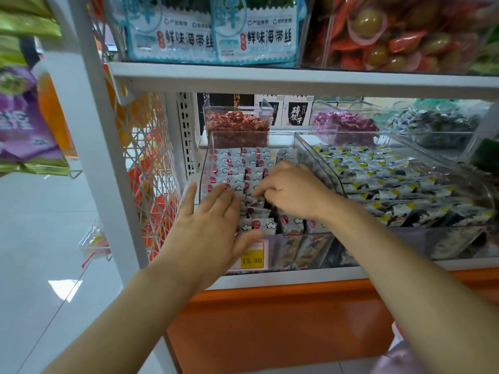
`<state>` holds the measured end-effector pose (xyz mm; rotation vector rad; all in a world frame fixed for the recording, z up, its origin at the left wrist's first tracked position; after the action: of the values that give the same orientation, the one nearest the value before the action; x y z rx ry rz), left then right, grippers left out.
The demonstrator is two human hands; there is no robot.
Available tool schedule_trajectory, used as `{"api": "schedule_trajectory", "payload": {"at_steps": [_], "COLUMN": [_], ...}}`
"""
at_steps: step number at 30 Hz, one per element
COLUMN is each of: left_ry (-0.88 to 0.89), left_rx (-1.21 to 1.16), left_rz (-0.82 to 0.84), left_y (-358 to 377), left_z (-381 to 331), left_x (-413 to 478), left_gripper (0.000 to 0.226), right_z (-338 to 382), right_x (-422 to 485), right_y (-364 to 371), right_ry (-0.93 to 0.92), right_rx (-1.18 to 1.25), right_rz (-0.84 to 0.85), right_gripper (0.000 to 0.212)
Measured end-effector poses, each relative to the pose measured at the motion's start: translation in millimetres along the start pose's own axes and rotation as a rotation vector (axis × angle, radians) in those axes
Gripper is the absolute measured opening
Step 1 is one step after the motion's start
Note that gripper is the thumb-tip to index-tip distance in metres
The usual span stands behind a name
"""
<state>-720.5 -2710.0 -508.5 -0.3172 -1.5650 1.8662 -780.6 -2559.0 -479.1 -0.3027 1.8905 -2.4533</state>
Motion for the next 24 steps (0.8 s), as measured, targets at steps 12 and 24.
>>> {"api": "schedule_trajectory", "payload": {"at_steps": [12, 24], "left_ry": [-0.002, -0.051], "left_rx": [-0.099, -0.335], "left_rz": [-0.067, -0.335], "left_y": [-8.7, -20.3], "left_z": [6.2, 14.7], "left_x": [-4.7, -4.1], "left_gripper": [0.088, 0.054], "right_z": [7.9, -4.1], "right_x": [32.0, 2.0], "right_y": [-8.2, -37.2], "right_ry": [0.04, 0.035], "right_rx": [-0.054, 0.54], "right_rz": [-0.143, -0.336], "right_gripper": [0.01, 0.008]}}
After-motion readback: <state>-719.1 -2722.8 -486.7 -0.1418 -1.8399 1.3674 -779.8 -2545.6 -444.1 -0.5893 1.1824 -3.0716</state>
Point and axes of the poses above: each hand's wrist, its own x-axis towards the middle knuckle, its own y-axis out of the palm, z = x × y, the point moved 3 cm from there along x, towards the middle knuckle, and after that the axes turned 13 degrees about y, right-handed, at the moved point
